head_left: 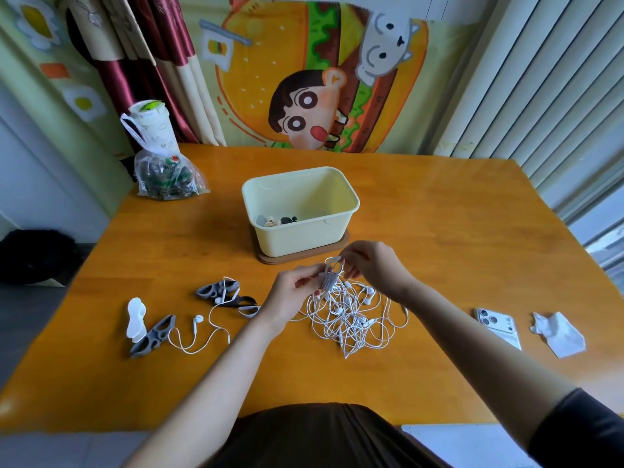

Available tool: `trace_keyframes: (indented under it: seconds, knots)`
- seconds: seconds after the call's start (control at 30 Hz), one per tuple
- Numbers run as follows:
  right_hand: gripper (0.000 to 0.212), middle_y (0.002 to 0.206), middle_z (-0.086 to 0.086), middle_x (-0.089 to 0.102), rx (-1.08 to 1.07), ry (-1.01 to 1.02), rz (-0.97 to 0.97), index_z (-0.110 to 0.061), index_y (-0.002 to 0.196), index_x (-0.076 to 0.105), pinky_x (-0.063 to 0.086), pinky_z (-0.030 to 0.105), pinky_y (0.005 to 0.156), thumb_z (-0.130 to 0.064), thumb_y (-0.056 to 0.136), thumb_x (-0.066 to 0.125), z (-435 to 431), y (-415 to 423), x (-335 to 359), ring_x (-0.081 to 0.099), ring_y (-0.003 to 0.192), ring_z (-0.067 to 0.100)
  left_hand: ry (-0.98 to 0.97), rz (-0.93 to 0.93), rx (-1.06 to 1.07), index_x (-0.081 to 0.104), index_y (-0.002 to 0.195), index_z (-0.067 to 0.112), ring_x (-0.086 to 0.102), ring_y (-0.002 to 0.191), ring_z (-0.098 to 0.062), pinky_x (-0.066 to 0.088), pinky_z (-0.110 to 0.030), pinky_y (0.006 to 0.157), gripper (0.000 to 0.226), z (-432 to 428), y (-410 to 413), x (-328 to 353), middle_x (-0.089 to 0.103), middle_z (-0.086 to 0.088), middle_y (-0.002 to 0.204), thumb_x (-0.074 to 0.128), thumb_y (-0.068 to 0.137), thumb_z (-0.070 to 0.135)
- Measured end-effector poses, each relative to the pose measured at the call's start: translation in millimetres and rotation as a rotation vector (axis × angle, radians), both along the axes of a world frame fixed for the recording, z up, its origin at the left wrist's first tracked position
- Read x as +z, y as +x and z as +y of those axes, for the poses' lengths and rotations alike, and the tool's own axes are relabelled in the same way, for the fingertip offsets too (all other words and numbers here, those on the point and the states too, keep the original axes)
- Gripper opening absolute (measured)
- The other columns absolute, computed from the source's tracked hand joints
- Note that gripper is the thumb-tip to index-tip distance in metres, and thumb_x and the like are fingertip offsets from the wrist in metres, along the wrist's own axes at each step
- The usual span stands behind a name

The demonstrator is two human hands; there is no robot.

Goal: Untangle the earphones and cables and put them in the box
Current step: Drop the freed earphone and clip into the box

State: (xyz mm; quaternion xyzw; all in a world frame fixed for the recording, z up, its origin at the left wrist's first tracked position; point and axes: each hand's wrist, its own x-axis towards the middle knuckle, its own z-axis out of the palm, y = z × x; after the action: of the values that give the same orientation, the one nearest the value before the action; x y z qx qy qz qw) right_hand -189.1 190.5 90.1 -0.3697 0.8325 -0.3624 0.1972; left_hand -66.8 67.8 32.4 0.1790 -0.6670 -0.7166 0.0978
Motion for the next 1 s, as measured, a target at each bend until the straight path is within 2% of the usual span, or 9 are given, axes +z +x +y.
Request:
trace_keyframes:
  seconds: [0.1, 0.2, 0.3, 0.4, 0.53, 0.63, 0.77, 0.9, 1.0]
  knots:
    - [0.017, 0.07, 0.002, 0.063, -0.026, -0.014, -0.141, -0.006, 0.089, 0.062, 0.055, 0.016, 0.064, -0.006, 0.097, 0.047, 0, -1, -1, 0.063, 0.065, 0.012, 0.05, 0.063, 0.002, 0.071, 0.103, 0.036, 0.058, 0.107, -0.017, 0.042, -0.038, 0.103, 0.025, 2, -1, 8, 0.067, -0.002, 0.105, 0.063, 0.084, 0.021]
    - [0.017, 0.075, 0.009, 0.066, -0.045, -0.043, -0.251, -0.005, 0.084, 0.063, 0.056, 0.019, 0.066, -0.008, 0.095, 0.051, 3, -1, -1, 0.064, 0.067, 0.015, 0.122, 0.142, -0.043, 0.073, 0.104, 0.034, 0.059, 0.104, -0.017, 0.049, -0.036, 0.096, 0.029, 5, -4, 19, 0.068, -0.002, 0.108, 0.064, 0.08, 0.021]
    - [0.018, 0.073, 0.007, 0.067, -0.081, -0.117, -0.349, -0.006, 0.081, 0.064, 0.055, 0.019, 0.063, -0.014, 0.094, 0.054, 2, 3, 0, 0.064, 0.065, 0.014, 0.333, 0.199, -0.013, 0.071, 0.111, 0.022, 0.064, 0.096, -0.017, 0.055, -0.033, 0.085, 0.035, 7, -8, 27, 0.071, -0.004, 0.107, 0.063, 0.078, 0.013]
    - [0.018, 0.066, 0.001, 0.064, -0.103, -0.148, -0.315, -0.011, 0.08, 0.065, 0.05, 0.018, 0.059, -0.014, 0.094, 0.054, -1, 5, -2, 0.06, 0.058, 0.008, 0.499, 0.204, 0.043, 0.065, 0.114, 0.017, 0.067, 0.098, -0.019, 0.056, -0.032, 0.076, 0.033, 8, -11, 30, 0.072, -0.004, 0.107, 0.056, 0.083, 0.008]
    - [0.018, 0.071, 0.004, 0.066, -0.126, -0.129, -0.267, -0.001, 0.091, 0.068, 0.05, 0.018, 0.059, -0.012, 0.095, 0.053, -3, 5, -6, 0.059, 0.059, 0.009, 0.606, 0.177, 0.088, 0.063, 0.116, 0.015, 0.067, 0.099, -0.021, 0.057, -0.032, 0.075, 0.03, 7, -13, 28, 0.071, -0.005, 0.11, 0.048, 0.092, 0.004]
    - [0.023, 0.08, 0.014, 0.068, -0.128, -0.107, -0.309, 0.006, 0.096, 0.066, 0.054, 0.02, 0.062, -0.013, 0.095, 0.053, -2, 4, -7, 0.062, 0.064, 0.013, 0.542, 0.166, 0.033, 0.061, 0.12, 0.015, 0.065, 0.103, -0.015, 0.055, -0.029, 0.082, 0.033, 5, -12, 26, 0.071, 0.0, 0.111, 0.05, 0.09, 0.005]
    - [0.02, 0.081, 0.01, 0.068, -0.103, -0.096, -0.437, 0.003, 0.094, 0.065, 0.053, 0.016, 0.062, -0.014, 0.095, 0.053, 0, 7, -4, 0.064, 0.067, 0.01, 0.353, 0.156, -0.023, 0.066, 0.116, 0.02, 0.063, 0.103, -0.005, 0.048, -0.016, 0.081, 0.039, 3, -9, 26, 0.072, 0.006, 0.107, 0.053, 0.087, -0.002]
    - [0.02, 0.079, 0.002, 0.068, -0.043, -0.026, -0.456, -0.008, 0.088, 0.066, 0.05, 0.013, 0.06, -0.017, 0.096, 0.05, 3, 8, 3, 0.063, 0.069, 0.005, 0.172, 0.14, -0.096, 0.072, 0.108, 0.028, 0.058, 0.084, -0.001, 0.043, -0.015, 0.065, 0.041, -3, -6, 28, 0.071, 0.003, 0.105, 0.056, 0.088, -0.004]
    - [0.022, 0.082, 0.002, 0.067, -0.052, 0.0, -0.441, -0.005, 0.092, 0.066, 0.046, 0.012, 0.057, -0.019, 0.097, 0.049, 3, 10, 3, 0.061, 0.073, 0.007, 0.159, 0.117, -0.074, 0.071, 0.108, 0.027, 0.057, 0.079, -0.003, 0.044, -0.018, 0.061, 0.043, -5, -6, 28, 0.072, 0.004, 0.102, 0.053, 0.089, -0.007]
